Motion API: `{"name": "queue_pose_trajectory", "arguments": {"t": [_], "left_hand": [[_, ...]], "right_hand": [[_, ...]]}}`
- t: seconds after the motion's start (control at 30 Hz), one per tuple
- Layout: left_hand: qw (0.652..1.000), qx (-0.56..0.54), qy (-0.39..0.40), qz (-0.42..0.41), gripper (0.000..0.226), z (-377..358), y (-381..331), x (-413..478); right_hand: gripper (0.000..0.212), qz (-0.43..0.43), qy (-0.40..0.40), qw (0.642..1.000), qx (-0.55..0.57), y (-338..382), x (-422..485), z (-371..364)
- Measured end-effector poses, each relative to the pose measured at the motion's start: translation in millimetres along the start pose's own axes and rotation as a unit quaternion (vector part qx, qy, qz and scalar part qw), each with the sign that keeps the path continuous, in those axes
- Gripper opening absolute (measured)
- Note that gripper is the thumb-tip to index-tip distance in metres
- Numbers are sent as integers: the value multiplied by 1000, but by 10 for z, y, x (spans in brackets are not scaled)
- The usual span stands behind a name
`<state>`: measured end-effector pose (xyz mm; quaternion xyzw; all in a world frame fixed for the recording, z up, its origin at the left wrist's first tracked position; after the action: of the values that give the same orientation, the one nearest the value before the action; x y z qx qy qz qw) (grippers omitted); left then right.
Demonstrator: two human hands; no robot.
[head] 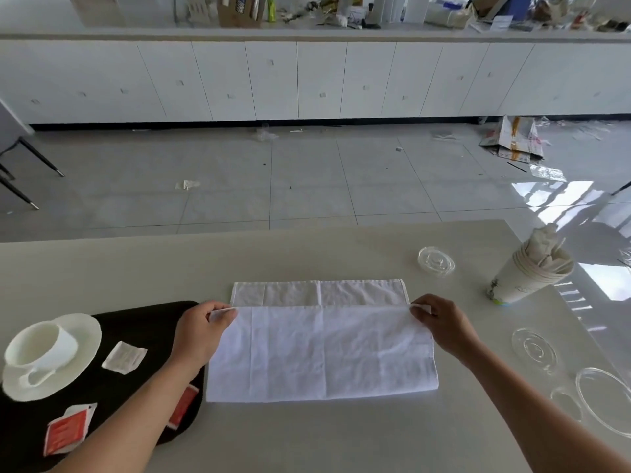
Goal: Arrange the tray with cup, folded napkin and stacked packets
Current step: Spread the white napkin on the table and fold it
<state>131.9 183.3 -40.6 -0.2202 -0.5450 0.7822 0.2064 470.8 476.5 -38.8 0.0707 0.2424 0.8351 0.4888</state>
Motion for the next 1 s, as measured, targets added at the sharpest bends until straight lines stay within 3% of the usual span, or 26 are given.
{"name": "queue_pose_trajectory", "arguments": {"t": [0.27, 0.43, 0.5, 0.6, 0.67, 0.73, 0.83, 1.0], "left_hand": [[999, 6, -30, 43, 5, -292, 62, 815], [990, 132, -19, 35, 8, -441, 154, 1026], [977, 212, -21, 18, 23, -470, 167, 987], [942, 327, -19, -73, 47, -522, 213, 838], [918, 358, 6, -172, 46, -579, 233, 686], [896, 381, 61, -220, 46, -653, 297, 498], [876, 432, 131, -170, 64, -785, 455, 173], [880, 444, 128, -113, 74, -876, 734, -308]], "right_hand": [[7, -40, 17, 999, -4, 94, 737, -211], [9, -61, 30, 996, -61, 81, 966, -416], [17, -59, 5, 995, -84, 84, 966, -470], [36, -3, -75, 988, -138, 105, 855, -509], [39, 52, -107, 979, -167, 190, 682, -569], [44, 111, -98, 969, -199, 331, 443, -731], [59, 189, -53, 950, -242, 580, 56, -1093], [74, 221, -8, 929, -298, 622, -338, -1480]]}}
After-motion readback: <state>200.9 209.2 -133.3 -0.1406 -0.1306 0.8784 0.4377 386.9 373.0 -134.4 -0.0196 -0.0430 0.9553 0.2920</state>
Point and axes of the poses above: each hand's wrist, its own x-axis towards the middle knuckle, its own z-axis out of the back of the hand, y = z × x, the point moved 1 cm from there along x, towards the middle knuckle, and after that the axes turned 15 degrees about -x, right-handed, at the moved point
